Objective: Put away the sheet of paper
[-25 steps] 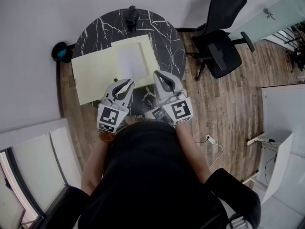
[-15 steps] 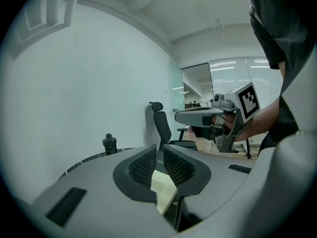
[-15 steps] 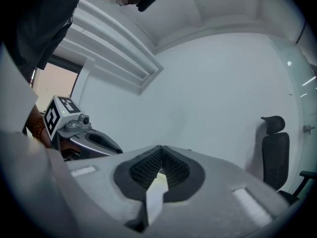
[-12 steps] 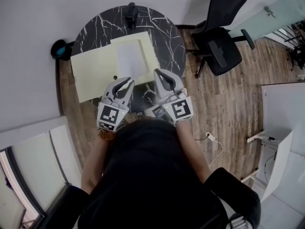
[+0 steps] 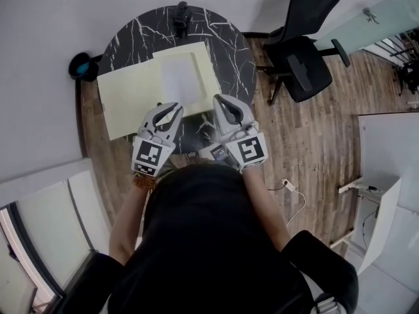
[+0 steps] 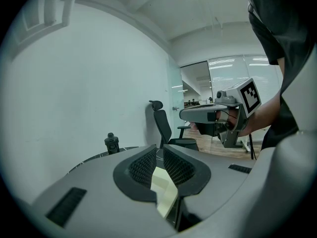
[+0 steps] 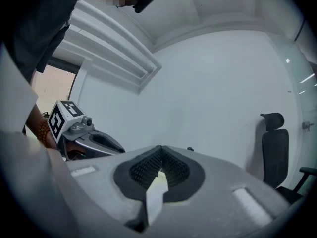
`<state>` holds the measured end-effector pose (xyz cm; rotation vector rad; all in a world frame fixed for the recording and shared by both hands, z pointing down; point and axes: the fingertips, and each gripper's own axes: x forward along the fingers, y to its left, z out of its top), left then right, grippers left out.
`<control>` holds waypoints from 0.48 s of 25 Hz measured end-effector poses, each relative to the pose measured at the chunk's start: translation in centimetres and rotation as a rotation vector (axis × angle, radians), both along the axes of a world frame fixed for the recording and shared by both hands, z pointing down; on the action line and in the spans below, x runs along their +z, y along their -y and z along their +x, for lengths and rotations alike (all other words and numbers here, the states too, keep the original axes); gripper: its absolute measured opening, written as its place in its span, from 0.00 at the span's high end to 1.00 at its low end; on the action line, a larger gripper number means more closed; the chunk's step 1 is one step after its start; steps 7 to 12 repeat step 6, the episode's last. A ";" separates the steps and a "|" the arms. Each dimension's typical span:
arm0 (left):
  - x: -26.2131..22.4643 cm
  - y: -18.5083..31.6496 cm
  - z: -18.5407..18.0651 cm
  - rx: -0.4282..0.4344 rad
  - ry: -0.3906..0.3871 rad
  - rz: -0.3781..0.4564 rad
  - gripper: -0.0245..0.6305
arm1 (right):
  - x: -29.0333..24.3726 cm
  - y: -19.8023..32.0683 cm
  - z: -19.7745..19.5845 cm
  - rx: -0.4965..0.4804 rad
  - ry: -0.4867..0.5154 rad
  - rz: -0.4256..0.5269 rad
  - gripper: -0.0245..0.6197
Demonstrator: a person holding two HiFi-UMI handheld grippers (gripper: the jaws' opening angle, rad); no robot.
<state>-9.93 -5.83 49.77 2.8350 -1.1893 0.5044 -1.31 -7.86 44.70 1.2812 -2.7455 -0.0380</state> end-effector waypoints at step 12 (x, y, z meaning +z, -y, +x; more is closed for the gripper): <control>0.6 1.1 -0.5 0.008 0.004 -0.008 0.88 | 0.2 0.5 -0.6 -0.007 -0.009 0.000 0.96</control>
